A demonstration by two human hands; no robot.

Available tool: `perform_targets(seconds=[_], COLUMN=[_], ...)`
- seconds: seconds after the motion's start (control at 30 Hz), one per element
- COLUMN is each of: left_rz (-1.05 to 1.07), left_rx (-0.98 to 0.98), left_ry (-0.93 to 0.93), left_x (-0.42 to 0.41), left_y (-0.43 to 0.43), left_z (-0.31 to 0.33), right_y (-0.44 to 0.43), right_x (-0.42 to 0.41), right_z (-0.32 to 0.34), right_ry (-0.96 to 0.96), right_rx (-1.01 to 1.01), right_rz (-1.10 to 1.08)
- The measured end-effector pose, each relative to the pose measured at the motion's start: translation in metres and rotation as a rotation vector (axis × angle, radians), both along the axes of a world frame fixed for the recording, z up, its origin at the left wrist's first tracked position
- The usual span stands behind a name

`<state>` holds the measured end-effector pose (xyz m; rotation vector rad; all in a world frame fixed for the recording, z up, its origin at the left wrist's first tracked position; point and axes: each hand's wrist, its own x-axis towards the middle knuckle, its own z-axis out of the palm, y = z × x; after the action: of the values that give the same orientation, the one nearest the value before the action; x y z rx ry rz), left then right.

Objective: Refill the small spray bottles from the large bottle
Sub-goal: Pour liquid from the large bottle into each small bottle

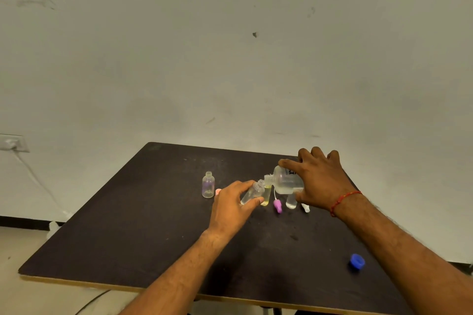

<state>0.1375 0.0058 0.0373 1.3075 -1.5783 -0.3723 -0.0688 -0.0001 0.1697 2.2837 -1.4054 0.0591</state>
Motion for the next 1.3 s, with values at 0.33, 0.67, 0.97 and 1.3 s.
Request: perform_targets(seconds=[0.33,0.67,0.97,1.3], left_rz=[0.002,-0.005,-0.004,-0.023], left_rx=[-0.015,-0.003,0.007,0.032], left_ry=[-0.022,-0.02,0.003,0.069], left_x=[0.0,-0.001,-0.002,-0.006], left_y=[0.002,0.003,0.002,-0.002], left_z=[0.0,0.001,0.001,-0.002], right_y=[0.001,0.001,0.001,0.005], right_x=[-0.001,-0.002,-0.004,-0.015], right_z=[0.0,-0.003,-0.01,-0.036], right_ry=[0.01,0.012,-0.045,-0.303], right_rx=[-0.002,0.007,0.05,0.159], right_rz=[-0.006,-0.012,-0.041,-0.105])
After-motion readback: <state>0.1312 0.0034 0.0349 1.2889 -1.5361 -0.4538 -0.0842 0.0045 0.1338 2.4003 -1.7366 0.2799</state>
